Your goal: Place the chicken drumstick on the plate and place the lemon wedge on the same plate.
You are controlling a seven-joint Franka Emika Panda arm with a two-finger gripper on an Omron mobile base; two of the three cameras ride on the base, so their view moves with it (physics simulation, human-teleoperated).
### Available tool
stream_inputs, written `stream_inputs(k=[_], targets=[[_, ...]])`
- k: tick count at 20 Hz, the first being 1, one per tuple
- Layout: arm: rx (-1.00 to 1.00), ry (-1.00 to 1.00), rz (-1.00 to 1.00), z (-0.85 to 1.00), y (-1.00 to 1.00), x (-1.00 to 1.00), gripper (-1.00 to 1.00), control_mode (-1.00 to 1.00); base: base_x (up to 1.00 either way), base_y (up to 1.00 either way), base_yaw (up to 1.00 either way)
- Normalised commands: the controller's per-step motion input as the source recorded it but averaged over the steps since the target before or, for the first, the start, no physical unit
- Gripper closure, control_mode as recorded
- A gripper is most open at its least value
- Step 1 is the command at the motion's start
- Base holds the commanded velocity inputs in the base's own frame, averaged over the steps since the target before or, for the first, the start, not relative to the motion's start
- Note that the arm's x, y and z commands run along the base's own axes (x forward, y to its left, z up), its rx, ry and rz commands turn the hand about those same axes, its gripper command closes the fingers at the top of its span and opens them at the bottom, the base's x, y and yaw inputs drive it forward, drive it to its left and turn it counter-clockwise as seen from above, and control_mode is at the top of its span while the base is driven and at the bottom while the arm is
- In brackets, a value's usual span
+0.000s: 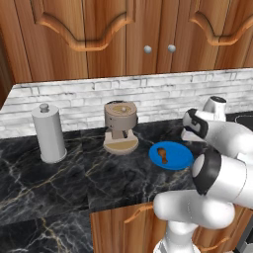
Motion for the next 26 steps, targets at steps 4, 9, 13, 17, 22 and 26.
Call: stream_inputs(k=[4, 9, 13, 17, 22, 26], targets=[[0.0, -0.14, 0.0, 0.24, -0.62, -0.21, -1.0, -1.0, 0.0, 0.0, 0.0], [0.0, -0.09, 0.0, 0.3, -0.56, -0.08, -1.0, -1.0, 0.0, 0.0, 0.0], [0.0, -0.04, 0.0, 0.34, -0.48, 0.0, -1.0, -1.0, 0.0, 0.0, 0.0], [0.0, -0.04, 0.0, 0.36, -0.47, 0.0, -1.0, -1.0, 0.0, 0.0, 0.0], [0.0, -0.04, 0.0, 0.3, -0.57, -0.02, -1.0, -1.0, 0.0, 0.0, 0.0], [0.0, -0.03, 0.0, 0.08, -0.59, -0.05, -1.0, -1.0, 0.0, 0.0, 0.0]])
